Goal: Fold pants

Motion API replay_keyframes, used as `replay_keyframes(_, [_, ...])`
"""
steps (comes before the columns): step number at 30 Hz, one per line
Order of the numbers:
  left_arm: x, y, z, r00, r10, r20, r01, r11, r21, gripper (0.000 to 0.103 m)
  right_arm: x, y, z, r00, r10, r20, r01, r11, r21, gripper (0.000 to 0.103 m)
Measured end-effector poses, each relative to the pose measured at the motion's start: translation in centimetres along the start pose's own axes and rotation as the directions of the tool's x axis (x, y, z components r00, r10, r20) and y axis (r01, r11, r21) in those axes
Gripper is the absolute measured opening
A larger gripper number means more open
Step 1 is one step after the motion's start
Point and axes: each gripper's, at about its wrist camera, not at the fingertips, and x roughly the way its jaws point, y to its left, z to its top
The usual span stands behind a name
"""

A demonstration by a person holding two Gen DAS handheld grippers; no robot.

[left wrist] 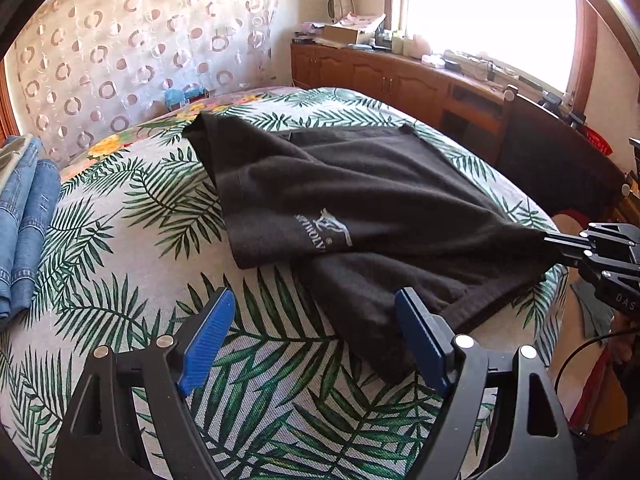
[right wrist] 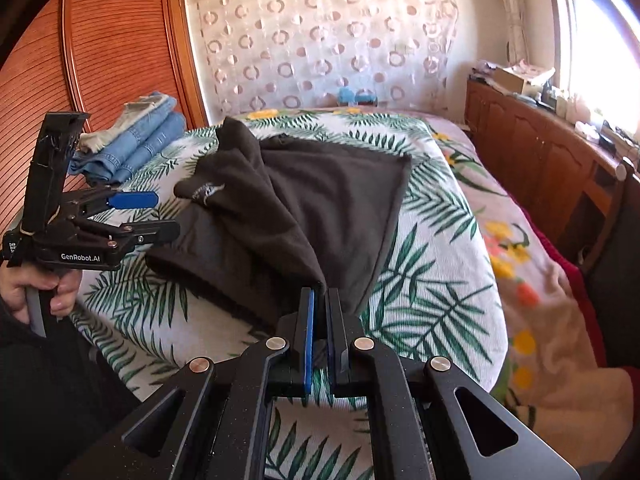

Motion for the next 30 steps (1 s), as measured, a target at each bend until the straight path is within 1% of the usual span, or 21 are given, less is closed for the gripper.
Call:
replay_keyframes(7, [0.8, 0.2, -0.5, 1.0, -0.003, -0.019, 0.003, 1.0, -0.006, 0.083, 0.0, -0.3, 0.5, 1.0, -0.001, -0.031, 0.002, 1.0, 0.019, 0.005])
replay_keyframes(14, [0.7, 0.6, -0.7, 1.0, -0.01, -0.016, 0.009, 0.999, -0.034, 0.083, -0.4, -0.9, 0.9, 0.999, 0.018, -0.027, -0.017, 0.999, 0.044, 0.005])
replay_keyframes(15, [0.5, 0.7, -0.7, 1.0, -0.007, -0.011, 0.007, 0.999, -0.036, 0.083, -0.6, -1.0, 1.0, 0.999, 0.02, -0.026, -0.019, 0.999, 0.044, 0.009])
replay_keyframes(18, [-0.1, 1.2, -0.6, 1.0, 0.0, 0.011, 0.001, 0.999, -0.051, 0.083, -1.1, -0.9, 1.2, 1.0, 0.007, -0.016, -0.006, 0.999, 0.034, 0.013])
replay_keyframes(19, [-0.4, 1.3, -0.5, 1.0, 0.002, 0.02, -0.001, 0.998, -0.058, 0.083, -1.4, -0.9, 1.3, 1.0, 0.0, -0.015, 0.001, 1.0, 0.031, 0.018])
replay_keyframes(20, [-0.7, 1.5, -0.5, 1.0, 0.004, 0.027, -0.002, 0.998, -0.063, 0.083, -1.5, -0.8, 1.3, 1.0, -0.013, -0.011, 0.014, 1.0, 0.026, 0.02])
replay_keyframes(26, [-2.5, 2.6, -0.1, 0.996, 0.029, 0.079, -0.022, 0.996, -0.09, 0.083, -2.6, -1.0, 1.4, 0.999, -0.024, 0.024, 0.024, 1.0, 0.005, 0.022])
replay_keyframes(29, [-3.0, 3.2, 0.0, 0.994, 0.046, 0.1, -0.036, 0.994, -0.103, 0.083, -2.5, -0.7, 2.1, 0.999, -0.024, 0.038, 0.024, 1.0, -0.004, 0.028])
replay_keyframes(30, [-3.1, 3.4, 0.0, 0.993, 0.051, 0.106, -0.039, 0.993, -0.108, 0.083, -2.4, -0.6, 2.4, 0.999, -0.024, 0.041, 0.024, 1.0, -0.007, 0.033])
